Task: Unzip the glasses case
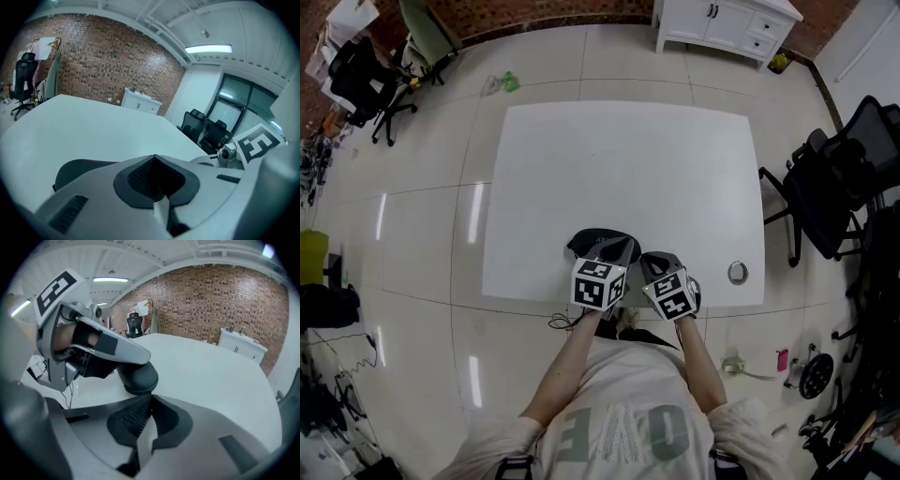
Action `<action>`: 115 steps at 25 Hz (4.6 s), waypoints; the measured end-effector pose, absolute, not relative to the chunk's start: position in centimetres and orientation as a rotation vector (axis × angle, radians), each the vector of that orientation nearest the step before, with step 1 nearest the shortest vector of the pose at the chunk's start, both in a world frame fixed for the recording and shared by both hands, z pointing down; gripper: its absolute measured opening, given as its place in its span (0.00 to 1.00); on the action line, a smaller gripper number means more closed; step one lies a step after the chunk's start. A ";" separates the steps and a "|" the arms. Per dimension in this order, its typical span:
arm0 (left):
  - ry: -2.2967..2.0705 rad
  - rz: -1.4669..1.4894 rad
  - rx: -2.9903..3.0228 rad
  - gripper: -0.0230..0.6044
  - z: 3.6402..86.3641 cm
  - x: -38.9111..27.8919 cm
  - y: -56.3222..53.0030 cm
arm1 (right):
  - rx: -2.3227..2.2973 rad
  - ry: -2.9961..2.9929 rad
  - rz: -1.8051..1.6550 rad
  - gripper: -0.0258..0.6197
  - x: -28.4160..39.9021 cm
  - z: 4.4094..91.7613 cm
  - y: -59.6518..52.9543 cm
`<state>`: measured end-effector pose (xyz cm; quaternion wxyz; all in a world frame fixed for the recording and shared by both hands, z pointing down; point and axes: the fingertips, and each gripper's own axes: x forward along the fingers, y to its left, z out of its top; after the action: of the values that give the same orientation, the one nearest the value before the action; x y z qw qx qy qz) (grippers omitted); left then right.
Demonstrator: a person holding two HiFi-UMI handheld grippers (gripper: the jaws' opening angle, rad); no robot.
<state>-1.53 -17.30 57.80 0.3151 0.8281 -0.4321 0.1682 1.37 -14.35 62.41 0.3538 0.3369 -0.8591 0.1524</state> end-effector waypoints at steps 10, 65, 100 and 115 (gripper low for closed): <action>-1.189 0.448 2.151 0.02 57.0 -3.5 -17.1 | 0.863 -2.215 0.350 0.04 1.8 62.6 -16.4; -1.295 0.444 2.203 0.02 57.7 -4.0 -19.5 | 0.946 -2.250 0.372 0.04 2.1 61.5 -17.5; -1.240 0.369 2.183 0.02 57.8 -4.1 -19.7 | 0.736 -2.169 0.224 0.04 -0.7 63.1 -13.7; -1.209 0.369 2.190 0.02 57.9 -3.8 -19.8 | 0.763 -2.130 0.116 0.04 0.2 63.0 -21.2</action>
<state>-3.83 -19.79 57.86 0.3015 0.8258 -0.4558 0.1393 0.17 -21.25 62.96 0.4242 0.3050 -0.8514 0.0465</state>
